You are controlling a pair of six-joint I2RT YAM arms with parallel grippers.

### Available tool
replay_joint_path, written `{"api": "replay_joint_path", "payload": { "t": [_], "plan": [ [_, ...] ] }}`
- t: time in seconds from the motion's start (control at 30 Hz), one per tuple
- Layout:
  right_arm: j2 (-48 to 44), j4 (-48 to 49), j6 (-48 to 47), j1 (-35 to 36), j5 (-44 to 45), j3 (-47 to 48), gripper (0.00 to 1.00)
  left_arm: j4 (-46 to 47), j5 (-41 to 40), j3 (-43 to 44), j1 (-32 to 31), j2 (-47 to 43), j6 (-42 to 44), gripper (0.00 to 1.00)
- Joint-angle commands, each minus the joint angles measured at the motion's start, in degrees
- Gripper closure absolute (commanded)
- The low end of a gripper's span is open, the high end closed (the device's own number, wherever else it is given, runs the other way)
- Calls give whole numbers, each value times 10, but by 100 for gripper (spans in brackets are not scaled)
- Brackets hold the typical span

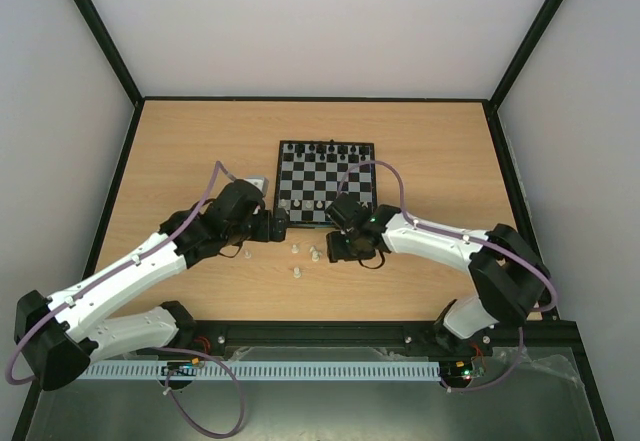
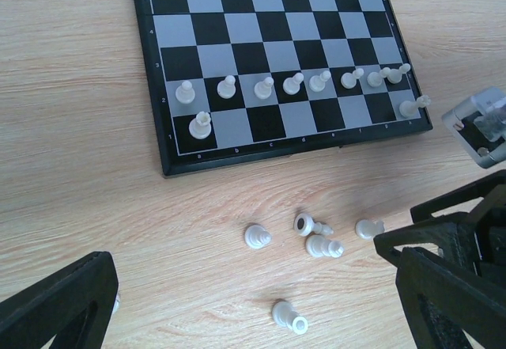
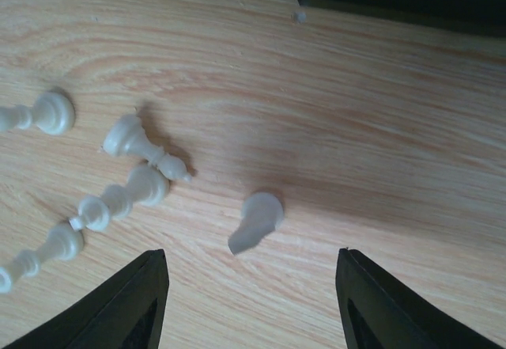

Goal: Set up the chess pieces on the board
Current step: Pick up the chess piece at the center of the board.

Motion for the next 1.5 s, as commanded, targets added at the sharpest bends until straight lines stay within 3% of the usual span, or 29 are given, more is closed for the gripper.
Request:
{"api": "replay_joint_path", "payload": {
  "t": [0.0,0.23,0.87,1.47],
  "plan": [
    [26,-10,14,3,18,28,43,2,1,-5,-2,-9,12,1],
    [48,-11,11,3,15,38,55,-1,-3,-7,-1,-12,15,0],
    [63,-21,5,8,12,33,67,9,-6,-15,0,2,12,1],
    [74,-37,1,13,40,44,92,17,-6,-24,1,11,12,1]
  ]
}}
